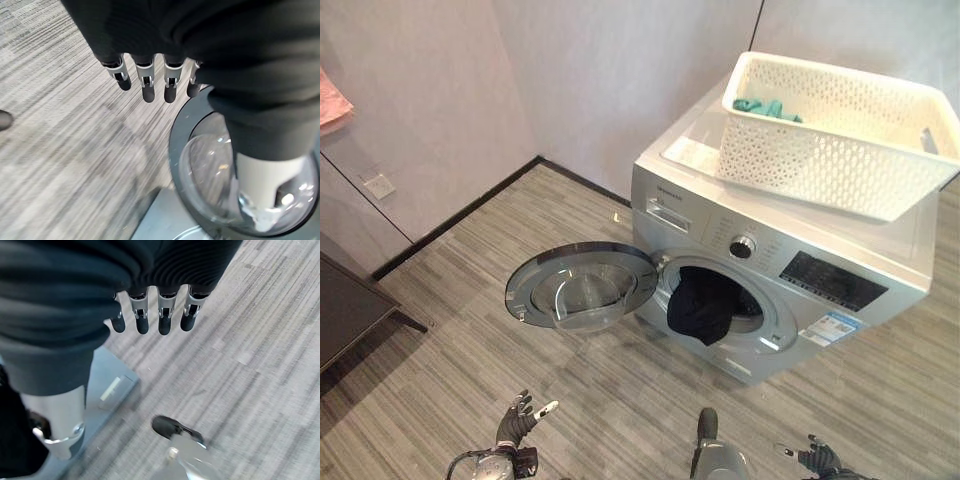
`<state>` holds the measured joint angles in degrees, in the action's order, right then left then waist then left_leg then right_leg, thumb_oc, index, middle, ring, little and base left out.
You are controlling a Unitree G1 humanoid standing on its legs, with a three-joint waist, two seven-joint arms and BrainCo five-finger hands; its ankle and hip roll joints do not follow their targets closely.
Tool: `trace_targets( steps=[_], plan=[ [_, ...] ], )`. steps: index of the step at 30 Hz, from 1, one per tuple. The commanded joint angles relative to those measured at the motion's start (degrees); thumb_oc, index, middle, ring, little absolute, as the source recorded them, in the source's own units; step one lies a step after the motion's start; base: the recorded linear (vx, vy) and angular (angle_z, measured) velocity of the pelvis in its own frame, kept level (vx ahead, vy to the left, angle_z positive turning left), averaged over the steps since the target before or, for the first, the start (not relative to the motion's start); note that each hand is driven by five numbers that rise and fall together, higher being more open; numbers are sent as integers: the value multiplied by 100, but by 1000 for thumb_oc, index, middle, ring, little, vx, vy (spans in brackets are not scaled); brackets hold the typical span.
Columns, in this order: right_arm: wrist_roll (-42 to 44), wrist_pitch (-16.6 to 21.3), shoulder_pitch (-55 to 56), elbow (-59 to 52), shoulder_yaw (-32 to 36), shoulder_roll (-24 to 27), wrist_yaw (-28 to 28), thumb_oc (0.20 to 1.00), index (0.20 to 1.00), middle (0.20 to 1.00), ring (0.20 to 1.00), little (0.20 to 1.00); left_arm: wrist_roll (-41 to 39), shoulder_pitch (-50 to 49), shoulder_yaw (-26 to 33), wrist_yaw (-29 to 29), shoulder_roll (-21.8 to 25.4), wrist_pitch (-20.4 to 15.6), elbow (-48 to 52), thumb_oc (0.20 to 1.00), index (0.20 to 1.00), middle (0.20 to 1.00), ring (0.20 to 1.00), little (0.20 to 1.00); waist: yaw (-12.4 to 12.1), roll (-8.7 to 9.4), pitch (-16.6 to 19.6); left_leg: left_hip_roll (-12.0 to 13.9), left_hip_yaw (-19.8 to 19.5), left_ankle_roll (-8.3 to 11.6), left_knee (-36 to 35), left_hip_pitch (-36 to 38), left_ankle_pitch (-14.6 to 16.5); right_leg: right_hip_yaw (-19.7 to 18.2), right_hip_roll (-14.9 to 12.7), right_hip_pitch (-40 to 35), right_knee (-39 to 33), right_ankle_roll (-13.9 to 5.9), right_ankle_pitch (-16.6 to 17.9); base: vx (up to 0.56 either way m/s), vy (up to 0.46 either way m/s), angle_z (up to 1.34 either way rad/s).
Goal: Grab the laundry basket,head to the washer,open it,put in the laundry and shut it.
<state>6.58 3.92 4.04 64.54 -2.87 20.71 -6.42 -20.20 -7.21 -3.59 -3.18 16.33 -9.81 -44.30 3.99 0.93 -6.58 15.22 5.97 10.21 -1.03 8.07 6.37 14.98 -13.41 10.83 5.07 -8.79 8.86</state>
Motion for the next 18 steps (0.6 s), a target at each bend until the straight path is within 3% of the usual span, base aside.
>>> trace_targets(
  steps=[1, 2, 5, 6, 7, 8, 11, 12, 13, 15, 16, 17, 18],
  plan=[
    [285, 96, -86, 160, -22, -151, -184, 1000, 1000, 1000, 1000, 1000, 80, 246, 54, -300, 252, -376, 291, 1000, 1000, 1000, 1000, 1000, -35, 176, -210, 13, -166, -355, 378, -71, 246, -271, -186, 198, 570, -102, -553, 139, -285, 3],
    [366, 101, -133, 376, -127, -260, -192, 1000, 1000, 1000, 1000, 1000, 166, 319, 7, -421, 205, -420, 179, 1000, 1000, 1000, 1000, 1000, -135, 178, -202, 147, -254, -325, 660, -141, 18, -269, 33, 56, 557, 16, -706, 104, -224, -3],
    [423, 90, -177, 501, -280, -374, -131, 1000, 1000, 1000, 1000, 1000, 272, 305, -80, -426, 158, -384, 127, 1000, 1000, 1000, 1000, 1000, -203, 200, -149, 232, -354, -326, 931, -219, -257, -280, 215, -88, 455, 140, -800, 116, -188, -12],
    [466, 89, -211, 569, -378, -429, -103, 1000, 1000, 1000, 1000, 1000, 274, 290, -144, -393, 128, -346, 103, 1000, 1000, 1000, 1000, 1000, -264, 201, -153, 282, -462, -348, 1214, -327, -489, -294, 340, -224, 359, 228, -876, 178, -316, -16],
    [439, 56, -246, 552, -596, -534, -77, 1000, 1000, 1000, 1000, 1000, 319, 278, -221, -383, 121, -276, 74, 1000, 1000, 1000, 1000, 1000, -394, 253, -256, 344, -816, -494, 2098, -767, -900, -374, 557, -431, 276, 452, -1023, 120, -249, -17],
    [438, 56, -249, 552, -596, -538, -77, 1000, 1000, 1000, 1000, 1000, 319, 281, -220, -383, 124, -276, 73, 1000, 1000, 1000, 1000, 1000, -373, 267, -237, 326, -839, -496, 2093, -806, -924, -357, 540, -413, 262, 453, -1006, 109, -260, -27],
    [425, 88, -349, 111, -1150, -648, -44, 1000, 1000, 1000, 1000, 1000, 287, 353, -384, -466, 75, -210, -5, 1000, 1000, 1000, 1000, 1000, -593, 460, -524, -33, -1687, -735, 3243, -1786, -1302, -499, 714, -726, 164, 705, -1219, 97, -157, 2],
    [425, 86, -351, 109, -1150, -650, -44, 1000, 1000, 1000, 1000, 1000, 287, 356, -382, -466, 77, -210, -6, 1000, 1000, 1000, 1000, 1000, -572, 477, -508, -57, -1700, -739, 3224, -1811, -1332, -483, 694, -710, 155, 704, -1207, 227, -11, 28],
    [375, 118, -451, -99, -1389, -661, -17, 1000, 1000, 1000, 1000, 1000, 204, 396, -390, -532, 60, -256, -42, 1000, 1000, 1000, 1000, 1000, -692, 482, -547, -254, -1736, -710, 2716, -2053, -979, -536, 734, -815, 67, 655, -1308, 208, 85, 15],
    [368, 135, -530, -165, -1453, -664, -1, 1000, 1000, 1000, 1000, 1000, 173, 395, -391, -540, 61, -291, 7, 1000, 1000, 1000, 1000, 1000, -747, 490, -533, -307, -1717, -654, 2296, -2120, -906, -578, 728, -830, 25, 609, -1343, 186, 92, -13],
    [373, 161, -610, -191, -1508, -649, 4, 1000, 1000, 1000, 1000, 1000, 165, 375, -417, -569, 81, -334, 54, 1000, 1000, 1000, 1000, 1000, -844, 464, -554, -355, -1724, -561, 1678, -2173, -816, -639, 762, -890, 3, 577, -1422, 99, 60, -41],
    [373, 161, -610, -191, -1508, -650, 4, 1000, 1000, 1000, 1000, 1000, 165, 375, -417, -569, 81, -334, 54, 1000, 1000, 1000, 1000, 1000, -844, 467, -553, -357, -1722, -561, 1669, -2170, -821, -640, 759, -889, 3, 577, -1422, 323, 249, -52],
    [409, 230, -860, -222, -1622, -638, -32, 1000, 1000, 1000, 1000, 1000, 166, 429, -508, -574, 166, -390, 183, 1000, 1000, 1000, 1000, 1000, -1156, 295, -581, -500, -2020, -374, 550, -2459, -1247, -717, 863, -1052, -53, 488, -1548, 233, 184, -63]
  ],
)
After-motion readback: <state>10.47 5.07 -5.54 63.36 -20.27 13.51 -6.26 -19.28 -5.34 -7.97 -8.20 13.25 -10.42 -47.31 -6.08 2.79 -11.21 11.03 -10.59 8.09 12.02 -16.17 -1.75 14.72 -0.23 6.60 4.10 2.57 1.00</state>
